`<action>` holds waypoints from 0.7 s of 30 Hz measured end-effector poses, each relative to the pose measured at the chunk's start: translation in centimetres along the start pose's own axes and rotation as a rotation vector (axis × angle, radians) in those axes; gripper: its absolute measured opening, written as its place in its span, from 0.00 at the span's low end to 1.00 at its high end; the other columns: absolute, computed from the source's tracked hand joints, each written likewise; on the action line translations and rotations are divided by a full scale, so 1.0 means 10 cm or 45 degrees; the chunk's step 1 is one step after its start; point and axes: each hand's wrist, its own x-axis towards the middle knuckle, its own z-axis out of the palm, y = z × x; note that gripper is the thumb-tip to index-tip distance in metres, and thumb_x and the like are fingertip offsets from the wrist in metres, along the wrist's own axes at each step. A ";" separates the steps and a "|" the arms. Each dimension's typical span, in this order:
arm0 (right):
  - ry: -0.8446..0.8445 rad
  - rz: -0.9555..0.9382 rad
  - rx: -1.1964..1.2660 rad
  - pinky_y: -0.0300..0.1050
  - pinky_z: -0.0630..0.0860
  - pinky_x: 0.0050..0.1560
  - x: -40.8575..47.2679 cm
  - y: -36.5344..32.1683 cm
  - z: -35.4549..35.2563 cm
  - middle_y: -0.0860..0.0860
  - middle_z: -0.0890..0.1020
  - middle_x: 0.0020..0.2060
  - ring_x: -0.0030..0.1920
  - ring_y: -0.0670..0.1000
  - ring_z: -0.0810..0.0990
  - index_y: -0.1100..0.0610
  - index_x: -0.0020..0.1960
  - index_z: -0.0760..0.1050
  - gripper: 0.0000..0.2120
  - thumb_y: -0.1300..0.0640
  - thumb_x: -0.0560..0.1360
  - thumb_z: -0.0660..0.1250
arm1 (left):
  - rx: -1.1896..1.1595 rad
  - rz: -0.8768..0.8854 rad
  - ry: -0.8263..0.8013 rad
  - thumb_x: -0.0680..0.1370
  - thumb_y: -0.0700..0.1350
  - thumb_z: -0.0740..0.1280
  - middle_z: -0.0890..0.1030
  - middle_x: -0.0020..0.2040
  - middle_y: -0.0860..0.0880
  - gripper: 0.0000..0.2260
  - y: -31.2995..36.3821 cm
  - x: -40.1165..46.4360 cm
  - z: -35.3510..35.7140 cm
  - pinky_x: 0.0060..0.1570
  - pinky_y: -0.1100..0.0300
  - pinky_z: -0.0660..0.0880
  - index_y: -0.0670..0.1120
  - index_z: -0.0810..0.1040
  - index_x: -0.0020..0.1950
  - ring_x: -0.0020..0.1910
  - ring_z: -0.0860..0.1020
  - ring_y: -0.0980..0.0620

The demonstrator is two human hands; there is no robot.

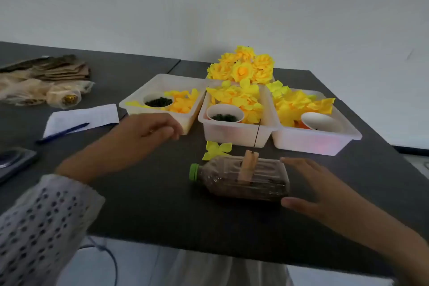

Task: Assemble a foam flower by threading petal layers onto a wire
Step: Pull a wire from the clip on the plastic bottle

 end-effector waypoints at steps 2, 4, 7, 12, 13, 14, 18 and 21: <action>-0.015 -0.033 -0.082 0.50 0.59 0.72 0.26 -0.06 0.13 0.42 0.57 0.75 0.73 0.45 0.54 0.38 0.74 0.48 0.47 0.36 0.64 0.72 | 0.038 -0.112 -0.237 0.76 0.56 0.66 0.77 0.61 0.61 0.15 0.03 0.17 0.30 0.60 0.56 0.74 0.60 0.74 0.63 0.59 0.75 0.64; -0.033 -0.099 -0.143 0.53 0.58 0.74 0.47 -0.04 0.30 0.42 0.53 0.76 0.74 0.47 0.50 0.39 0.76 0.43 0.53 0.35 0.61 0.73 | 0.154 -0.195 -0.539 0.69 0.64 0.70 0.68 0.70 0.58 0.34 0.01 0.25 0.66 0.65 0.55 0.69 0.62 0.62 0.72 0.67 0.68 0.59; -0.036 -0.097 -0.128 0.48 0.61 0.71 0.65 0.13 0.44 0.41 0.58 0.73 0.70 0.43 0.56 0.39 0.74 0.46 0.52 0.34 0.60 0.72 | 0.296 -0.256 -0.683 0.64 0.67 0.72 0.63 0.73 0.57 0.48 -0.15 0.31 1.06 0.67 0.54 0.65 0.62 0.48 0.75 0.69 0.66 0.56; -0.078 -0.135 -0.094 0.38 0.67 0.65 0.78 0.26 0.45 0.34 0.58 0.60 0.60 0.37 0.59 0.39 0.70 0.55 0.46 0.32 0.58 0.71 | 0.313 -0.161 -0.552 0.65 0.63 0.74 0.66 0.69 0.57 0.44 -0.23 0.41 1.26 0.63 0.60 0.65 0.60 0.52 0.74 0.64 0.69 0.58; -0.096 -0.134 -0.086 0.37 0.67 0.64 0.79 0.30 0.43 0.33 0.58 0.58 0.60 0.37 0.60 0.39 0.69 0.56 0.45 0.32 0.57 0.71 | 0.288 -0.150 -0.555 0.65 0.63 0.74 0.67 0.69 0.58 0.43 -0.24 0.43 1.26 0.62 0.61 0.65 0.60 0.54 0.74 0.64 0.68 0.59; -0.102 -0.141 -0.080 0.35 0.67 0.63 0.78 0.36 0.40 0.31 0.58 0.56 0.59 0.36 0.61 0.37 0.67 0.56 0.44 0.32 0.57 0.71 | 0.270 -0.131 -0.557 0.65 0.64 0.73 0.67 0.68 0.59 0.42 -0.23 0.46 1.27 0.61 0.61 0.65 0.61 0.55 0.73 0.63 0.68 0.60; -0.065 -0.141 -0.055 0.32 0.69 0.58 0.67 0.61 0.21 0.23 0.56 0.57 0.60 0.31 0.61 0.29 0.59 0.56 0.40 0.29 0.53 0.72 | 0.271 0.002 -0.510 0.65 0.68 0.70 0.68 0.67 0.58 0.41 -0.06 0.61 1.44 0.59 0.61 0.68 0.61 0.55 0.72 0.61 0.70 0.59; 0.050 -0.126 -0.080 0.32 0.68 0.57 0.59 0.80 0.05 0.26 0.62 0.57 0.60 0.35 0.65 0.27 0.58 0.59 0.37 0.31 0.54 0.74 | 0.331 0.084 -0.411 0.64 0.68 0.71 0.70 0.67 0.56 0.42 0.10 0.86 1.63 0.58 0.60 0.70 0.58 0.59 0.72 0.61 0.71 0.57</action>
